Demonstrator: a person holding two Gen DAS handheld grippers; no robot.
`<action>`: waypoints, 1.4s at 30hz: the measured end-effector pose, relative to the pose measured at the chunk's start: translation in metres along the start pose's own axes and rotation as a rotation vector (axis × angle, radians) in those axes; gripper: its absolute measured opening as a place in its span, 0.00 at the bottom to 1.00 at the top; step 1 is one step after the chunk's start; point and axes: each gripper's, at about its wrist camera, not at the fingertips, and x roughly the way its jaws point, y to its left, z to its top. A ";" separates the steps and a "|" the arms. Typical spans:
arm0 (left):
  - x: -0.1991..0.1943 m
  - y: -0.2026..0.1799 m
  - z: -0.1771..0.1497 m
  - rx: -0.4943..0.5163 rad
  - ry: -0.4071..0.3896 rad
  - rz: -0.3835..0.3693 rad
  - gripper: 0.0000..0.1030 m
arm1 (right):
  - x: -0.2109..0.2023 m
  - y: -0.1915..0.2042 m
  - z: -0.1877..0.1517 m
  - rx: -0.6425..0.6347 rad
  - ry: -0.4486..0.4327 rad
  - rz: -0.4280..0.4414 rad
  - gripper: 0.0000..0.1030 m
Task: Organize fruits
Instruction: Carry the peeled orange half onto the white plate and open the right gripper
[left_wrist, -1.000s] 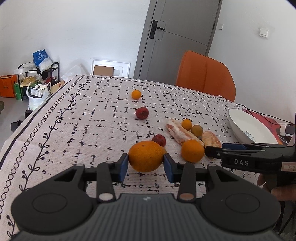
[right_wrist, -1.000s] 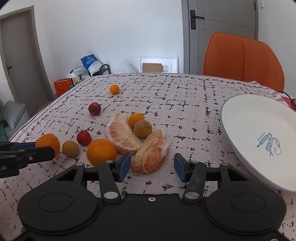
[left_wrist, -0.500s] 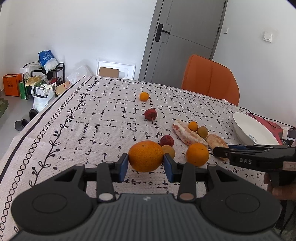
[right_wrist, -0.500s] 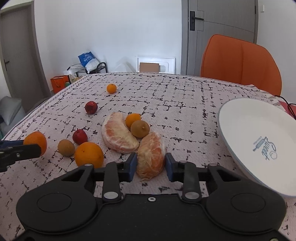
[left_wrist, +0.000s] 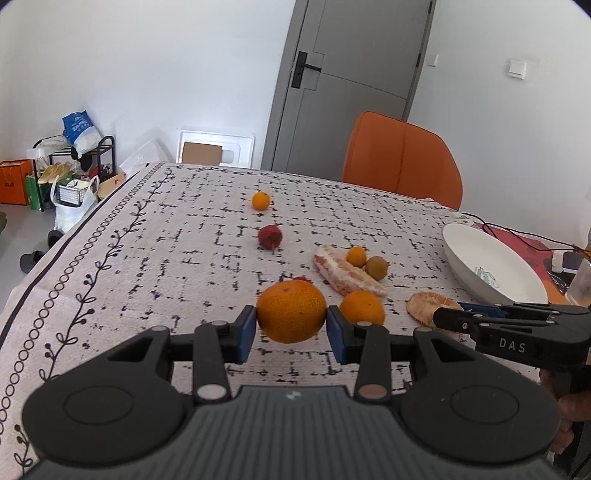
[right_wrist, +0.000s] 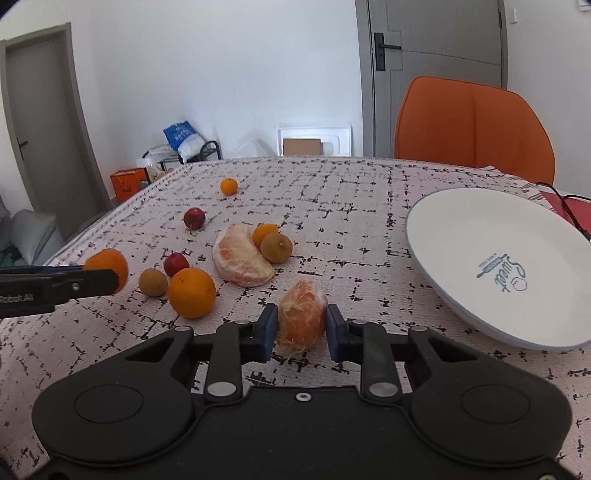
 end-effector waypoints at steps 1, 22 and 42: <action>0.000 -0.002 0.000 0.003 0.000 -0.003 0.39 | -0.002 -0.001 0.000 0.002 -0.003 0.003 0.21; 0.015 -0.063 0.009 0.109 0.001 -0.105 0.39 | -0.043 -0.032 -0.002 0.036 -0.098 -0.017 0.20; 0.044 -0.138 0.024 0.246 -0.003 -0.197 0.39 | -0.068 -0.108 -0.010 0.166 -0.177 -0.152 0.20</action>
